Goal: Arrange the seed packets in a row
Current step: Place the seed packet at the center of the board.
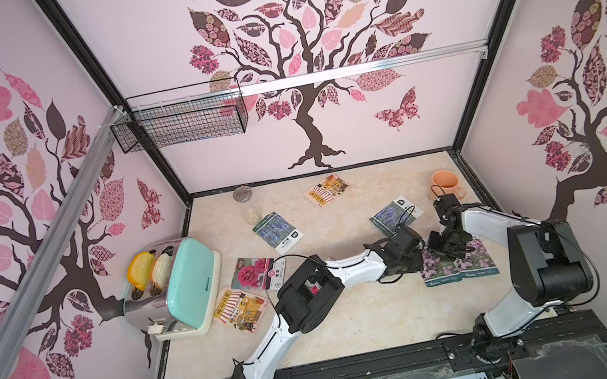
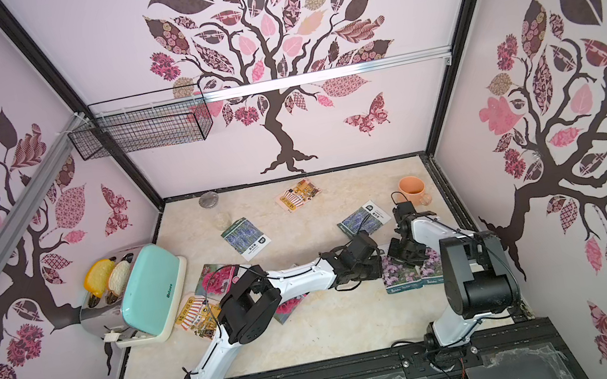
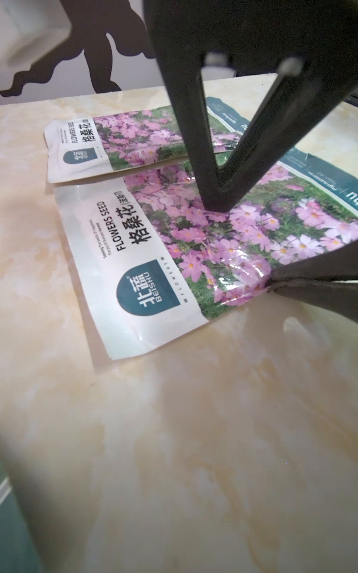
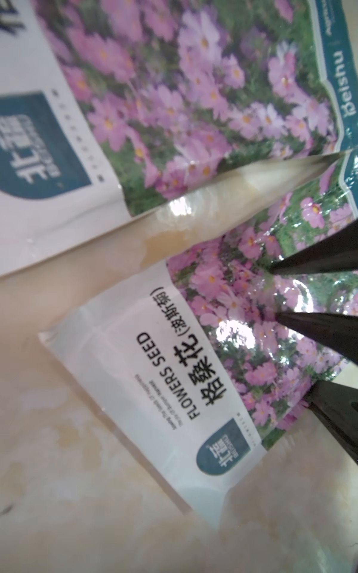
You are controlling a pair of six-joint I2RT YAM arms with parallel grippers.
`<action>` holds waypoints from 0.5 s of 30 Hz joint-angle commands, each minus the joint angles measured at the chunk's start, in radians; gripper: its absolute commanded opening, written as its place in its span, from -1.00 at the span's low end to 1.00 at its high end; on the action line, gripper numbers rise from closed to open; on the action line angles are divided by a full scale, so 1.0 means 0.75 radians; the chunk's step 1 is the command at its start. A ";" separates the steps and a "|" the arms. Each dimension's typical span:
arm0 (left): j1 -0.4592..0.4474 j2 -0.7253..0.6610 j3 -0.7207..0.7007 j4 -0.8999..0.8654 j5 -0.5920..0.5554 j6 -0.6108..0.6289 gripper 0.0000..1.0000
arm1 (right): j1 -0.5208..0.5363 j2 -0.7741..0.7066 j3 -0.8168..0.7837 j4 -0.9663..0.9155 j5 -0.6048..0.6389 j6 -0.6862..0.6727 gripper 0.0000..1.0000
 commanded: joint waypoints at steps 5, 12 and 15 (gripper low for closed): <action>-0.004 0.041 0.042 0.001 -0.001 0.041 -1.00 | -0.008 0.062 -0.009 0.055 0.000 -0.015 -0.50; -0.004 0.066 0.070 -0.023 0.039 0.046 -0.97 | -0.007 0.044 -0.014 0.059 -0.013 -0.017 -0.49; -0.003 0.065 0.066 -0.035 0.037 0.051 -0.83 | -0.006 0.035 -0.014 0.061 -0.018 -0.019 -0.47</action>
